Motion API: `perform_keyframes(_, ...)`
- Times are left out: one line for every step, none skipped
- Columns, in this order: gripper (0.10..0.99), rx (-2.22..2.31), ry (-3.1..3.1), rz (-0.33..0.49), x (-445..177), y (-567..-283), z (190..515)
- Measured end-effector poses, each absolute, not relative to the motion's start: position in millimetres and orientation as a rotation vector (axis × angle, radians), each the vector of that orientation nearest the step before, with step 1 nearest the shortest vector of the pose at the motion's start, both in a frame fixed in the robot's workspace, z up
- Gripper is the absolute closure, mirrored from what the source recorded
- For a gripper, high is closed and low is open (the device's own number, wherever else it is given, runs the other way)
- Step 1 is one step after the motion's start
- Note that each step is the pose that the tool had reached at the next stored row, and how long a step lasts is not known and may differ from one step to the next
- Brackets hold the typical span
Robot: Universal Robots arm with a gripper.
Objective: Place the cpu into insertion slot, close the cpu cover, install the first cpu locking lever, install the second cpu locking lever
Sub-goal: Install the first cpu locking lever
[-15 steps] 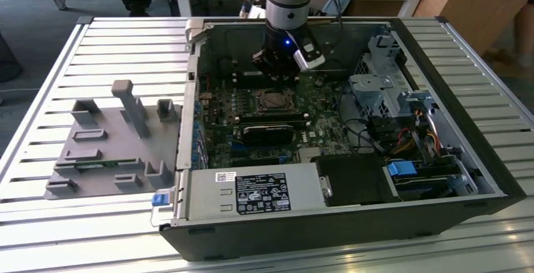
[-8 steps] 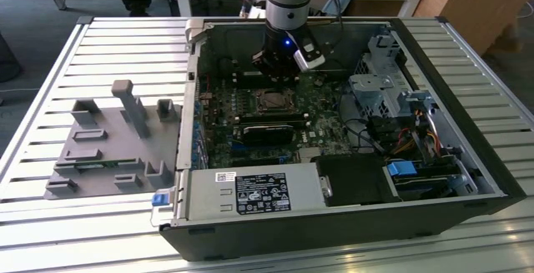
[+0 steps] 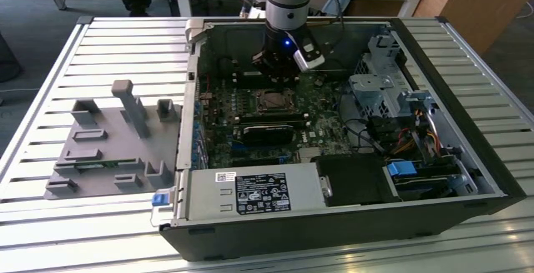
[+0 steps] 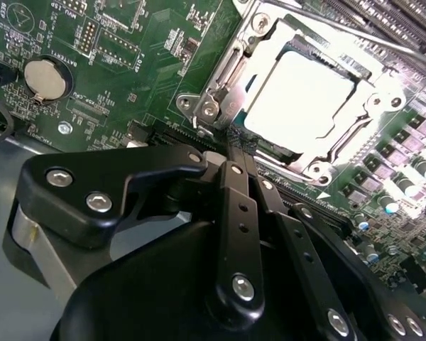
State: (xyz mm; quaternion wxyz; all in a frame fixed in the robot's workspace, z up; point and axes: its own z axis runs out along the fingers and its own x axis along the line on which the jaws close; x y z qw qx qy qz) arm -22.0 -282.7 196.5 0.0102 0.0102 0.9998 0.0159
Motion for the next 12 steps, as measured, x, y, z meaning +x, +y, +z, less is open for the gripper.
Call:
perform_keyframes(0.98, 0.032, 3.121, 0.05, -21.9, -282.2, 196.0)
perform_keyframes(0.98, 0.032, 3.121, 0.049, -21.9, -281.9, 195.9)
perform_keyframes(0.98, 0.032, 3.121, 0.049, -21.9, -281.5, 195.8)
perform_keyframes(0.98, 0.032, 3.121, 0.05, -21.9, -281.4, 195.8)
perform_keyframes(0.98, 0.032, 3.121, 0.05, -21.8, -281.3, 195.7)
perform_keyframes(0.98, 0.032, 3.121, 0.05, -21.8, -281.3, 196.0)
perform_keyframes(0.98, 0.032, 3.12, 0.051, -21.8, -281.1, 196.6)
perform_keyframes(0.98, 0.032, 3.12, 0.053, -21.6, -280.9, 197.7)
perform_keyframes(0.98, 0.032, 3.12, 0.052, -21.7, -280.9, 199.7)
perform_keyframes(0.98, 0.032, 3.12, 0.051, -21.8, -281.1, 202.7)
perform_keyframes(0.98, 0.032, 3.12, 0.05, -21.8, -281.2, 205.3)
perform_keyframes(0.98, 0.032, 3.12, 0.05, -21.8, -281.2, 207.6)
